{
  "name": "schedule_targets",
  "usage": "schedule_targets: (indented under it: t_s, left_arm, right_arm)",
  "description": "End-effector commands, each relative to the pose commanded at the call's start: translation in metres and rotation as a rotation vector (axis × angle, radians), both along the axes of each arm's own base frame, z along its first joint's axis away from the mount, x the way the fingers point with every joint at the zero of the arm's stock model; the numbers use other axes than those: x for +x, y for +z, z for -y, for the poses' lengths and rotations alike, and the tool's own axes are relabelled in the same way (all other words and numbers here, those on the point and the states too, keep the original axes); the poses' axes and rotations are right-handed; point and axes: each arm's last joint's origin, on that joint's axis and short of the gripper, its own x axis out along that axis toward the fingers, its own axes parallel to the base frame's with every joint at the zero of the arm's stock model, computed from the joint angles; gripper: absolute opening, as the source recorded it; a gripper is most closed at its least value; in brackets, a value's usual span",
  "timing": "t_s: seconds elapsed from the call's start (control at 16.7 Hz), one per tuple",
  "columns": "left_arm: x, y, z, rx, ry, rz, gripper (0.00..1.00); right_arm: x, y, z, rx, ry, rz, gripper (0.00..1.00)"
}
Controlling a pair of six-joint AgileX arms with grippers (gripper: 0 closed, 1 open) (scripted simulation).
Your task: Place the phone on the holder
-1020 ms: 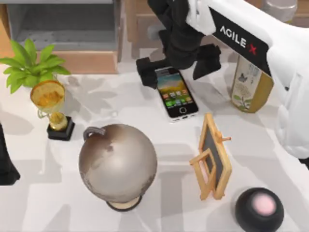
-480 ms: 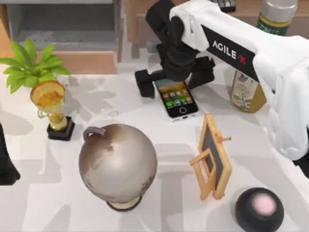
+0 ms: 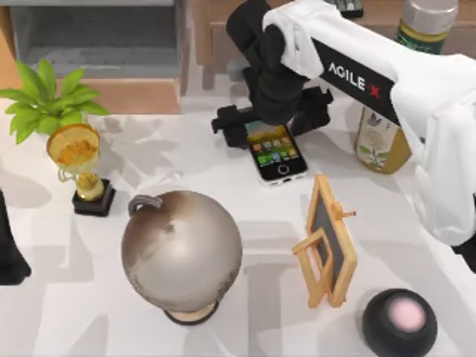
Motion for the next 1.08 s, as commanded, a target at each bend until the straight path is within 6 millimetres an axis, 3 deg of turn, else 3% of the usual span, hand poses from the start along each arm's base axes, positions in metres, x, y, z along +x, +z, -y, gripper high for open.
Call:
schedule_targets:
  t_s: [0.3,0.78,0.84,1.08]
  left_arm:
    - [0.0,0.0,0.0,0.0,0.0,0.0,1.0]
    - [0.0,0.0,0.0,0.0,0.0,0.0,1.0]
    - [0.0,0.0,0.0,0.0,0.0,0.0,1.0]
    - [0.0,0.0,0.0,0.0,0.0,0.0,1.0]
  right_arm:
    - [0.0,0.0,0.0,0.0,0.0,0.0,0.02]
    - [0.0,0.0,0.0,0.0,0.0,0.0,0.0]
    - [-0.003,0.02,0.001,-0.005,0.0,0.021,0.0]
    - [-0.003,0.028,0.002,-0.008,-0.003,0.018,0.0]
